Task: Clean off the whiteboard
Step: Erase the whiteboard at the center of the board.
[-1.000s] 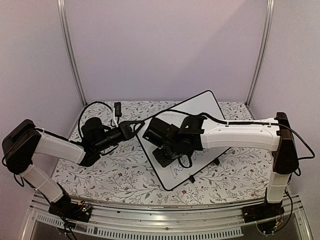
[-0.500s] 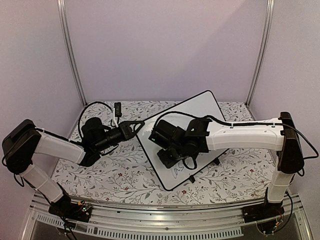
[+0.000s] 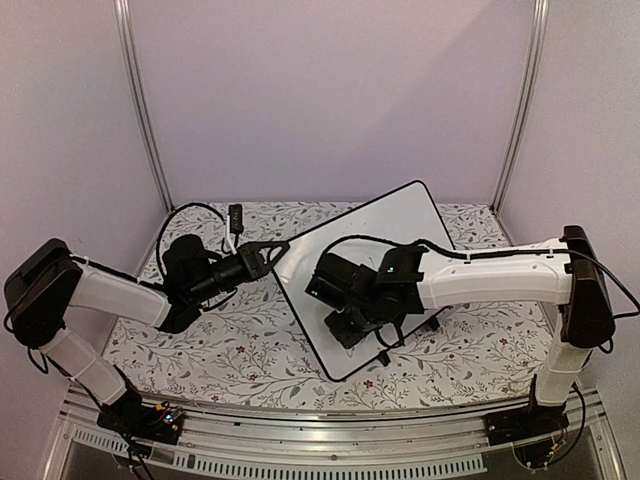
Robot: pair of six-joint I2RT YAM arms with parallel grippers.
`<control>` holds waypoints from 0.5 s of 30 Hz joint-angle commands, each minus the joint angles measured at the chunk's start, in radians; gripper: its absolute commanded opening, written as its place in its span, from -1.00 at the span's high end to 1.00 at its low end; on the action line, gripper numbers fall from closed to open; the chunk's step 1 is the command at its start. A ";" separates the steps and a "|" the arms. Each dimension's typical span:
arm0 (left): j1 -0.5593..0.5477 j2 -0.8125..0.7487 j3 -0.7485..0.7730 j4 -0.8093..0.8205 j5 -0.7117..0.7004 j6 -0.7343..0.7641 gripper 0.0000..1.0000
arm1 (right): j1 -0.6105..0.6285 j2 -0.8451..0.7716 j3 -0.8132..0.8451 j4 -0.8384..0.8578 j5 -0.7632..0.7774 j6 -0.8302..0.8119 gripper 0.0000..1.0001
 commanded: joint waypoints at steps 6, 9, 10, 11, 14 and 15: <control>-0.022 0.006 0.005 -0.034 0.028 0.015 1.00 | -0.048 0.061 0.135 0.028 0.060 -0.071 1.00; -0.021 0.000 0.003 -0.037 0.024 0.019 1.00 | -0.058 0.068 0.137 0.028 0.061 -0.087 1.00; -0.021 -0.002 0.004 -0.039 0.025 0.021 1.00 | -0.058 0.068 0.130 0.029 0.052 -0.088 1.00; -0.021 -0.003 0.004 -0.038 0.023 0.021 1.00 | -0.058 0.068 0.121 0.030 0.037 -0.088 1.00; -0.022 -0.003 0.004 -0.039 0.023 0.021 1.00 | -0.054 0.060 0.072 0.044 -0.017 -0.084 1.00; -0.021 -0.002 0.003 -0.039 0.023 0.021 1.00 | -0.050 0.052 0.052 0.049 -0.031 -0.082 1.00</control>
